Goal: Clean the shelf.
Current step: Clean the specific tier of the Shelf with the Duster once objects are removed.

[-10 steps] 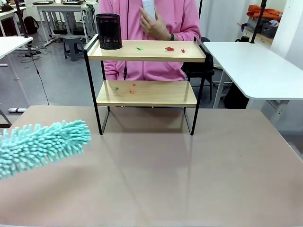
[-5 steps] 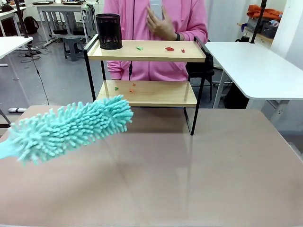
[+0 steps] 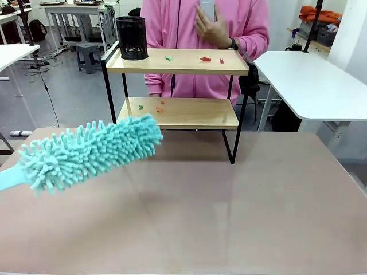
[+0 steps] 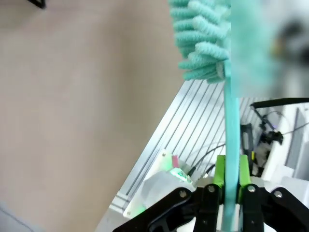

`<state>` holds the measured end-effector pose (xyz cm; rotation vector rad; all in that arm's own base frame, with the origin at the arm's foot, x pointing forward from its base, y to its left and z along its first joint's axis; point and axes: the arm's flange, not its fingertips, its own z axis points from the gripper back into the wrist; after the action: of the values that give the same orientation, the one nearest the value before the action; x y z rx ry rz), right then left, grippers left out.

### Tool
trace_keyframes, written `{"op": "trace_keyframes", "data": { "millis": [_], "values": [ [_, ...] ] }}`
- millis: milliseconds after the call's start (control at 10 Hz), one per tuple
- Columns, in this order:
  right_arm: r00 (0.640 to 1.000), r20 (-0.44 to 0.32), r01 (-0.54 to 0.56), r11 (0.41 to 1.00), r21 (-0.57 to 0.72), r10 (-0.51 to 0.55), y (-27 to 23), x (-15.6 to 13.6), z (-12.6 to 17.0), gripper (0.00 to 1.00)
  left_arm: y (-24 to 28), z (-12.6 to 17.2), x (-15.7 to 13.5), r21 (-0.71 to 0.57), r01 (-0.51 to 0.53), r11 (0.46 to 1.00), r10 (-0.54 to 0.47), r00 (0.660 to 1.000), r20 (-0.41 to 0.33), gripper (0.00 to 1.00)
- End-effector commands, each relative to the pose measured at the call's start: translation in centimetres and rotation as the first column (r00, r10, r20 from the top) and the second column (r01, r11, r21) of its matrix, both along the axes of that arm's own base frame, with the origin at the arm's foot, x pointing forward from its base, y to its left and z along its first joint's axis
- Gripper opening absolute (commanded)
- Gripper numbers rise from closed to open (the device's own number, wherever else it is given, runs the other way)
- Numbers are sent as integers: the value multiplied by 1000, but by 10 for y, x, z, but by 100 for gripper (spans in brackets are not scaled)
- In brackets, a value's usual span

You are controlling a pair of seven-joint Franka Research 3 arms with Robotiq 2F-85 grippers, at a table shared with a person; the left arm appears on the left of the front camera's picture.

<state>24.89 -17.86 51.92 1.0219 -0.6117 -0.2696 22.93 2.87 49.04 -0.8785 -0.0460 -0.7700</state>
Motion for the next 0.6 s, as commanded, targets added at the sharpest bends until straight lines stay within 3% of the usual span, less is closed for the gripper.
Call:
{"op": "trace_keyframes", "data": {
  "millis": [0,500],
  "values": [
    [999,31,-7,1000,0,7,1,2,1,100,-35,-6,-2,-50,-89,995,91,995,42,13],
    [999,31,-7,1000,0,7,1,2,1,100,-73,-5,-5,16,-243,970,242,967,76,13]
  ]
}}
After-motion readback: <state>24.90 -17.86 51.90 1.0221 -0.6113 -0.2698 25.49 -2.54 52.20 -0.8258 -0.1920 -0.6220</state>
